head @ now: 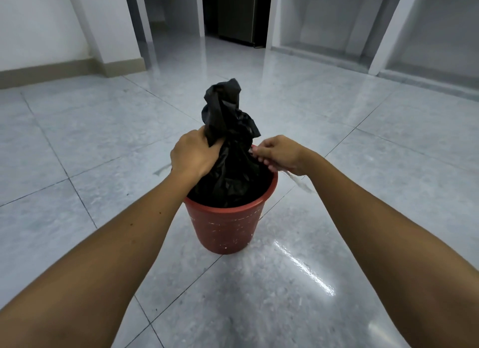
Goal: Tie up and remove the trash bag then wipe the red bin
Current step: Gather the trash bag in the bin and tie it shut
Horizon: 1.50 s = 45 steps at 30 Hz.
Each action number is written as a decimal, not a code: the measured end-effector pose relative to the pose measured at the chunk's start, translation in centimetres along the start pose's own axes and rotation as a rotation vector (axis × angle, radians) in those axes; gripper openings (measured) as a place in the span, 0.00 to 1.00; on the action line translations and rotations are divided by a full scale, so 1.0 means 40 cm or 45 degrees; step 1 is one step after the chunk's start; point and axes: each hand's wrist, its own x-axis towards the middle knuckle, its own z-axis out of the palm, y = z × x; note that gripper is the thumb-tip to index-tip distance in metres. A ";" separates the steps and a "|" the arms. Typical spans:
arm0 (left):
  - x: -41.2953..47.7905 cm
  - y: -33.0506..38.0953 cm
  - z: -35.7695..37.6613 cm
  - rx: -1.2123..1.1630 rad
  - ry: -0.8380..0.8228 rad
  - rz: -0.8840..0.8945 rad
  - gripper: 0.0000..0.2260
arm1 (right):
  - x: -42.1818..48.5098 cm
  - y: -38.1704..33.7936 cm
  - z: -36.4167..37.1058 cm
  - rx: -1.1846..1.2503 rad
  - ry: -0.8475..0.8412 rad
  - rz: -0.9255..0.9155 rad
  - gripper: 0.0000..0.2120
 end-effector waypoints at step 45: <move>0.006 0.004 -0.107 -1.130 -1.091 -0.507 0.11 | -0.035 -0.054 0.045 0.763 -0.325 0.279 0.03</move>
